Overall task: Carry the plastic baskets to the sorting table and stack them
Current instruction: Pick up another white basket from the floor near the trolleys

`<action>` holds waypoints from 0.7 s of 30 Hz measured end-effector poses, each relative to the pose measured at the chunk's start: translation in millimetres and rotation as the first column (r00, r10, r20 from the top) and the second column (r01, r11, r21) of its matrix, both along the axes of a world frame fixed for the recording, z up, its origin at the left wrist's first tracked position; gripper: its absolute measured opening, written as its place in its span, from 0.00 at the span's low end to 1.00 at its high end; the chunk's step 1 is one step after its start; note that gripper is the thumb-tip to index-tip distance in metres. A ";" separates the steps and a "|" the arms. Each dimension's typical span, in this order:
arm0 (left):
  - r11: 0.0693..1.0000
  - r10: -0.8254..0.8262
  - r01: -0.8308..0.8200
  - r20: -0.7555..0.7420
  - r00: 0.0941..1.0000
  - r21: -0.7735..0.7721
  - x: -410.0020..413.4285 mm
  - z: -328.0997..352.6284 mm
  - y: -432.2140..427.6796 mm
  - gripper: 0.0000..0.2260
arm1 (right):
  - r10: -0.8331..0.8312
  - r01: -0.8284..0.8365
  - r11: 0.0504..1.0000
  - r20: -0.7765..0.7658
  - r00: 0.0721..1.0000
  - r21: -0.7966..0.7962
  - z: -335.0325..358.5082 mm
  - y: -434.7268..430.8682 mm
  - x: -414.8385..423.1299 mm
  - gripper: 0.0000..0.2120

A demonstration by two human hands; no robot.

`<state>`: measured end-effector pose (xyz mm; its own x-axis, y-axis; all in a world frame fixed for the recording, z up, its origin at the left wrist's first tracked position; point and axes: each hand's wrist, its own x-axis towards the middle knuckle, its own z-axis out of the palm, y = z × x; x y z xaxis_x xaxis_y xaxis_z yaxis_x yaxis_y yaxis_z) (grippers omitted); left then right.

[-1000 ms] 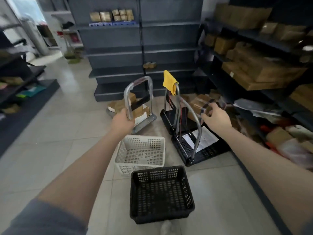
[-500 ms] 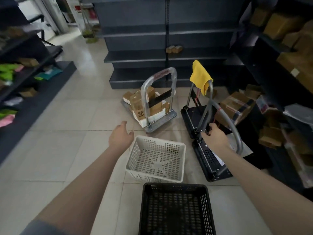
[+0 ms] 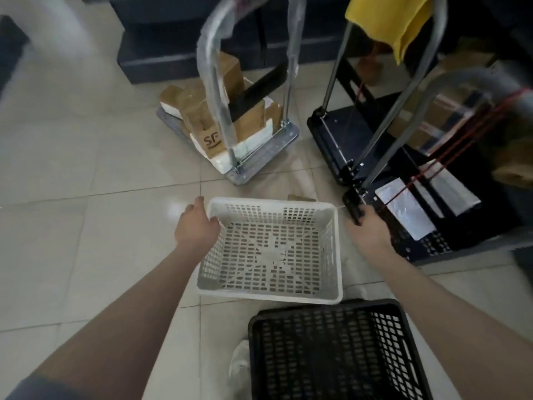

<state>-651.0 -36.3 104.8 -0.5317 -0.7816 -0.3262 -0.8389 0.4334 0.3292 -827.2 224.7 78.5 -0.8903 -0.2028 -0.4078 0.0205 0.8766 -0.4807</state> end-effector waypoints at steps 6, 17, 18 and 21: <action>1.000 0.000 0.002 0.220 0.975 -0.008 4.6 -169.7 -37.5 0.24 | -0.079 0.066 0.987 0.083 0.993 0.148 -163.5 -5.5 -11.1 0.32; 0.989 0.144 -0.129 0.242 0.959 -0.076 5.3 -344.8 -73.5 0.31 | -0.217 0.206 0.935 0.006 0.976 0.287 -328.4 -8.8 -22.1 0.30; 0.987 0.150 -0.131 0.236 0.960 -0.094 5.2 -349.0 -77.9 0.30 | -0.204 0.201 0.934 -0.020 0.979 0.297 -332.1 -8.5 -23.3 0.31; 0.984 0.141 -0.110 0.232 0.962 -0.143 6.1 -352.6 -88.2 0.19 | -0.171 0.182 0.935 -0.063 0.983 0.305 -332.6 -7.3 -24.0 0.31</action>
